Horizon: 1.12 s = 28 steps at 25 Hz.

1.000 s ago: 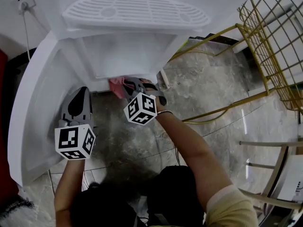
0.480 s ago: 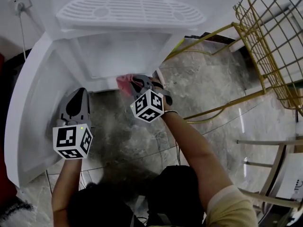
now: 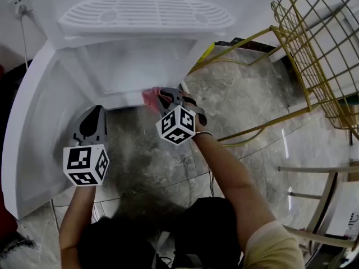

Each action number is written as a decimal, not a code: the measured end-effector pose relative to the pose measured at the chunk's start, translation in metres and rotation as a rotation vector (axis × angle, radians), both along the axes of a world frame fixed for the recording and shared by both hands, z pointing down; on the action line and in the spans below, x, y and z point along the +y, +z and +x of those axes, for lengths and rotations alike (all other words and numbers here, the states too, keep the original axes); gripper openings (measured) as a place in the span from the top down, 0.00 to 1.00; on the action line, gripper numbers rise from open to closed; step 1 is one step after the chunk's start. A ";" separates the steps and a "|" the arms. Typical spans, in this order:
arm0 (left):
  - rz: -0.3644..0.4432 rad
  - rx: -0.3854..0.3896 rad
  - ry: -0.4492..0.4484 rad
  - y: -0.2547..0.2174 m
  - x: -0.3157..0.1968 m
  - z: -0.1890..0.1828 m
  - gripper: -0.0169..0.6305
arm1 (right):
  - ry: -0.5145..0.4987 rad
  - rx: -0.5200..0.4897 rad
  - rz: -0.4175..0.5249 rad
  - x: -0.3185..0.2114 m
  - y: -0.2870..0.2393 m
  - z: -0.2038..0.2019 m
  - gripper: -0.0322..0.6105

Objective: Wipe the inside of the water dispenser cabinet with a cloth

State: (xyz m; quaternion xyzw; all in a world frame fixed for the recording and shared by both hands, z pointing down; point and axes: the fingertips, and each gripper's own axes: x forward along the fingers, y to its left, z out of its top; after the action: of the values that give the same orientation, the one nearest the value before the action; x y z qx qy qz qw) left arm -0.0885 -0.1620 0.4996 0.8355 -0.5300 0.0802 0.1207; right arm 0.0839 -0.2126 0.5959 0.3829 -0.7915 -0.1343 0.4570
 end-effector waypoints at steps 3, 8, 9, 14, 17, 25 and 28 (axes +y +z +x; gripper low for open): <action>-0.011 -0.005 0.009 0.003 0.001 0.004 0.95 | 0.038 0.030 -0.004 -0.002 0.001 0.013 0.91; -0.015 -0.005 0.015 0.002 0.002 0.007 0.95 | 0.093 0.036 -0.003 -0.005 -0.002 0.028 0.91; -0.015 -0.004 0.014 0.002 0.002 0.007 0.95 | 0.099 0.037 -0.001 -0.005 -0.003 0.030 0.91; -0.012 0.000 0.001 -0.001 0.002 0.001 0.95 | 0.115 0.078 0.021 -0.007 -0.007 0.036 0.91; -0.007 0.002 -0.002 -0.003 0.003 -0.001 0.95 | 0.106 0.122 0.044 -0.007 -0.008 0.039 0.91; 0.012 -0.005 -0.006 -0.010 0.004 -0.005 0.95 | 0.152 0.170 0.074 -0.010 -0.020 0.053 0.91; 0.014 -0.003 -0.012 -0.012 0.004 -0.007 0.95 | 0.153 0.162 0.075 -0.007 -0.025 0.058 0.91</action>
State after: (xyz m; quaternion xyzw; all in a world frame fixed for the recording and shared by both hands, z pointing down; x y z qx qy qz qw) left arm -0.0958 -0.1582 0.4879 0.8331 -0.5357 0.0772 0.1145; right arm 0.1417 -0.2193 0.5709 0.4469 -0.7147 -0.1592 0.5139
